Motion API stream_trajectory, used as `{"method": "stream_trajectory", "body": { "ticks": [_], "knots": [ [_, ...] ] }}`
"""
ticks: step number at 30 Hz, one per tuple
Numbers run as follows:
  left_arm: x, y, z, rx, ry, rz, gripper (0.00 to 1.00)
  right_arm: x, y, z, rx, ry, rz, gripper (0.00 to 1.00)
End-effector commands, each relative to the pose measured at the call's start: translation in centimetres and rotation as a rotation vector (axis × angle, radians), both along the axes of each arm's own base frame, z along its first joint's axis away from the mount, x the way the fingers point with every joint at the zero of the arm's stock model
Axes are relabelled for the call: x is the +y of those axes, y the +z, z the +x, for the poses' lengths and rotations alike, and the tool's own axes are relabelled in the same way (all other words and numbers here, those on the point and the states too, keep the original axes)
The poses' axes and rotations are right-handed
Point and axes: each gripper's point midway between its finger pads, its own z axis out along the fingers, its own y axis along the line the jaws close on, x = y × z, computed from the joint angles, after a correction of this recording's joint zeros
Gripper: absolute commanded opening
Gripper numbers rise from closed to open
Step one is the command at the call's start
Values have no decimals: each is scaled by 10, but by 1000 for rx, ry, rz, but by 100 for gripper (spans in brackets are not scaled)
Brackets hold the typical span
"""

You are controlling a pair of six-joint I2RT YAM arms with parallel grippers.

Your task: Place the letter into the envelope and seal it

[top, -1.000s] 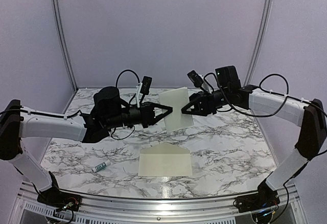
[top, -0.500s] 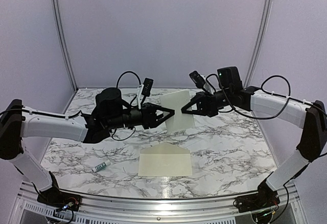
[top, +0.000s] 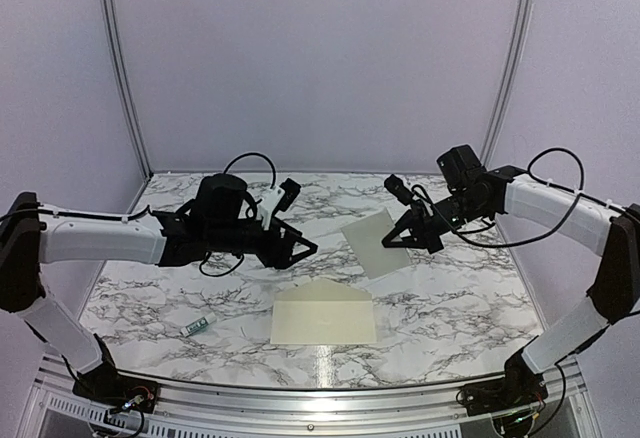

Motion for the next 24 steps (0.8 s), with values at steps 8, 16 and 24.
{"method": "stream_trajectory", "body": {
  "ticks": [8,16,24],
  "knots": [
    [-6,-89,-5,-26,-290,361,63,-33,-15,-31,-23,1,-173,0],
    [-7,-129,-3,50,-335,448,63,-36,-17,-39,-9,6,-175,0],
    [-16,-143,9,83,-333,447,59,-37,-21,-43,-4,3,-173,0]
  ]
}}
